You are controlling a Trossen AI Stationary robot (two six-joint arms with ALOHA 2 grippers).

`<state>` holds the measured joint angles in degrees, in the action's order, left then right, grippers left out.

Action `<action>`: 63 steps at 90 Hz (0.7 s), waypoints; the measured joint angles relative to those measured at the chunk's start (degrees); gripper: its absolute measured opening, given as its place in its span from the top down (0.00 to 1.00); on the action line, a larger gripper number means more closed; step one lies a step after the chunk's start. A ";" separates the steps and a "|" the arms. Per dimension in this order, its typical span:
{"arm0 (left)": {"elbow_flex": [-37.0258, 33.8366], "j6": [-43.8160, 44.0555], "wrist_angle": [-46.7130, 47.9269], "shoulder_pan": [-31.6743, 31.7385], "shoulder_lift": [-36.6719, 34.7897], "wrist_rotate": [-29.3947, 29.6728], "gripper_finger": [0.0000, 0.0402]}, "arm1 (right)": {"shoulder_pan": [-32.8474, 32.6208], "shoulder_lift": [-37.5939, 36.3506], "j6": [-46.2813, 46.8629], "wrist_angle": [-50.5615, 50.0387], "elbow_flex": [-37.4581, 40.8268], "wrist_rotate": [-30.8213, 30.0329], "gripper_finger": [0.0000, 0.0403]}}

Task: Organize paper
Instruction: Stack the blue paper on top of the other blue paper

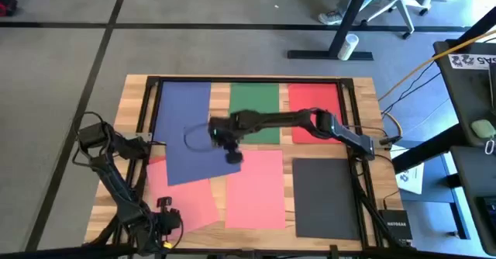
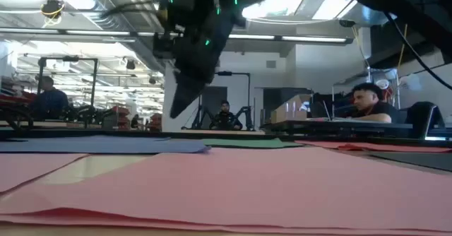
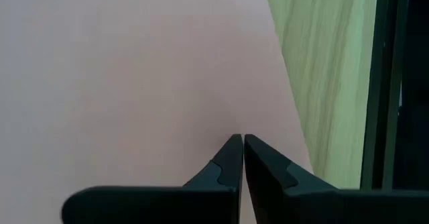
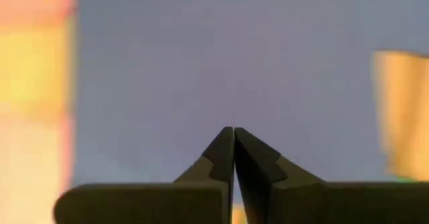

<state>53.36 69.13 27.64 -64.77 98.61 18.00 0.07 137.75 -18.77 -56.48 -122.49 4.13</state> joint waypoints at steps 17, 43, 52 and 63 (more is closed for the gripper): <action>0.07 0.48 0.00 0.00 -0.02 0.04 1.00 | -7.37 0.00 -5.69 -7.88 1.03 -9.93 0.91; 0.09 -0.11 0.00 0.00 -0.04 0.15 1.00 | -12.91 0.04 -5.44 -4.10 4.39 -13.02 0.71; 0.09 -0.11 0.01 0.00 -0.07 0.17 1.00 | -13.24 0.04 -5.53 -1.82 5.52 -13.58 0.68; 0.09 -0.11 0.01 0.00 -0.09 0.17 1.00 | -13.16 0.04 -5.53 -1.00 7.04 -14.93 0.68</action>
<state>53.45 69.01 27.65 -64.77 98.52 18.17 -13.09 137.80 -24.30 -57.49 -115.44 -10.81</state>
